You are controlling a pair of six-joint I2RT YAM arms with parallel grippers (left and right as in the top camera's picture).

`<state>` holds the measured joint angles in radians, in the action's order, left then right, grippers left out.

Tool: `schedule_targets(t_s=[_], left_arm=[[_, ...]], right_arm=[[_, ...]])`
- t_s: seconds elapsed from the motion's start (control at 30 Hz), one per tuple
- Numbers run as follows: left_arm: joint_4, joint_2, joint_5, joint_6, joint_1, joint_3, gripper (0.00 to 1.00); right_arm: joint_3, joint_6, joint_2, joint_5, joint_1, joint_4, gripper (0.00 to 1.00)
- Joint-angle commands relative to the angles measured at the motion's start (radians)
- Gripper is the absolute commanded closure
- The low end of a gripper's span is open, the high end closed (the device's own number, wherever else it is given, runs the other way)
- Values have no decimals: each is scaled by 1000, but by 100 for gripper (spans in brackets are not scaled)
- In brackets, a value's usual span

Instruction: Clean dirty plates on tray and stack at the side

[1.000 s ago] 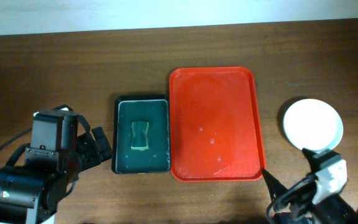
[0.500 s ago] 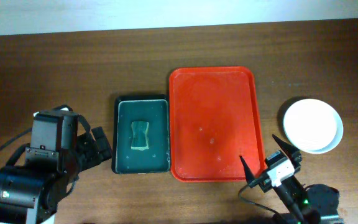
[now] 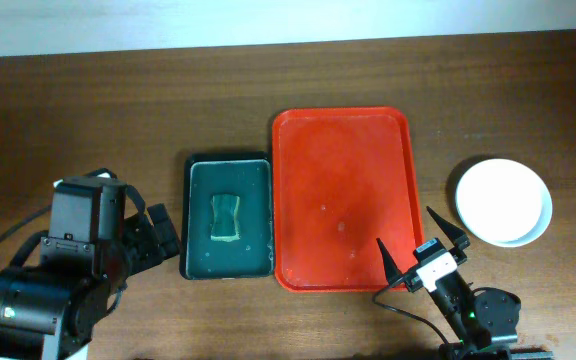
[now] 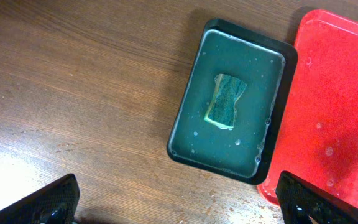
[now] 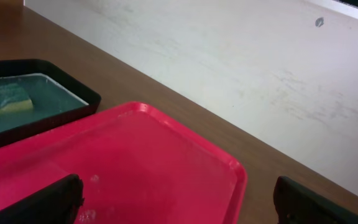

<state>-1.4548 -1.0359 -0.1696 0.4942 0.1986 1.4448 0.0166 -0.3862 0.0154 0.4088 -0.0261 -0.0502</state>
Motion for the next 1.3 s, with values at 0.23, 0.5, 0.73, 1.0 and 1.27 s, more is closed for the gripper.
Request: schedule_targets(t_s=[0.23,0.5,0.73,1.0,1.27], left_arm=[[1,3,-11,9,-7,2,1],[11,11,-33,8,-7,1,1],[485,212,-25,-202,-17,-216,1],[983,593,185,-344,-127,-773,1],[1217,971,185,-377,-128,-1184,1]], right_arm=[[-11,1,-12,5,-6,5,2],[-11,1,-12,5,-6,5,2],[-11,1,-12,5,-6,5,2],[-11,1,-12,5,-6,5,2],[-11,1,-12,5,-6,5,2]])
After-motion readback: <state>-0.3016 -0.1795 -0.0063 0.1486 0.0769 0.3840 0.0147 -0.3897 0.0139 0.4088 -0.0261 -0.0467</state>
